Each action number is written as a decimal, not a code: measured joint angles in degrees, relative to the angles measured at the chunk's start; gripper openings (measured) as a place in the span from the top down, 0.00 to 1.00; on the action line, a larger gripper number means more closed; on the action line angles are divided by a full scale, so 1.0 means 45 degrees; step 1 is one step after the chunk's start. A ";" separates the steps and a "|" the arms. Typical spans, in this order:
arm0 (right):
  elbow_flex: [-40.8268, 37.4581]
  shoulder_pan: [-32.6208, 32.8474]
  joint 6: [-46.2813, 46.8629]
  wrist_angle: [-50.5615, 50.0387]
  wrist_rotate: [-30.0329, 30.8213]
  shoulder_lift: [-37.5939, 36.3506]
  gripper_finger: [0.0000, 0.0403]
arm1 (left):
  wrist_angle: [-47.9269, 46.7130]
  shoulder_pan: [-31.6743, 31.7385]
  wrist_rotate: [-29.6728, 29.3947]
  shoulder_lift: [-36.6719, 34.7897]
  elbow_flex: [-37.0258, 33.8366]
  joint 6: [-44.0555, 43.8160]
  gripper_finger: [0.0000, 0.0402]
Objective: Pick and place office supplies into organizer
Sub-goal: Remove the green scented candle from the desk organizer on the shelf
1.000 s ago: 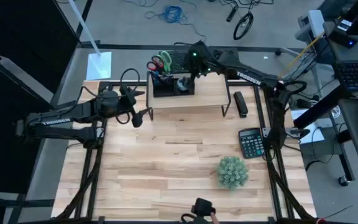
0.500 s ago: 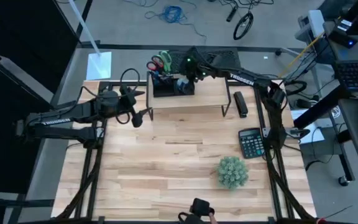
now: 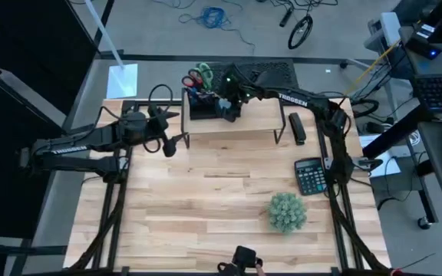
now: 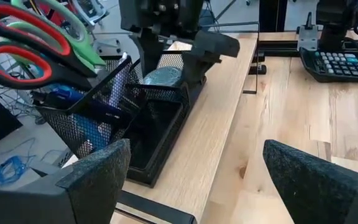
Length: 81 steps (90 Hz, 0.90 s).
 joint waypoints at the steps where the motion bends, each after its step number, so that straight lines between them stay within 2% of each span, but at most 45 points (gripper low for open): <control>1: 0.0000 0.0010 0.0002 -0.0002 0.0015 0.0003 0.17 | 0.0000 0.0000 -0.0002 0.0000 0.0000 0.0000 0.11; 24: 0.0015 0.0028 0.0082 -0.0365 0.0364 0.0000 0.33 | 0.0005 0.0000 0.0003 0.0000 0.0000 0.0000 0.11; 67: -0.0049 0.0048 0.0121 -0.0530 0.0736 -0.0525 0.33 | 0.0029 0.0000 0.0001 0.0000 0.0000 0.0001 0.11; 81: 0.0507 0.0042 0.0188 -0.0625 0.0747 -0.0916 0.33 | 0.0048 0.0000 0.0000 0.0000 0.0000 0.0003 0.11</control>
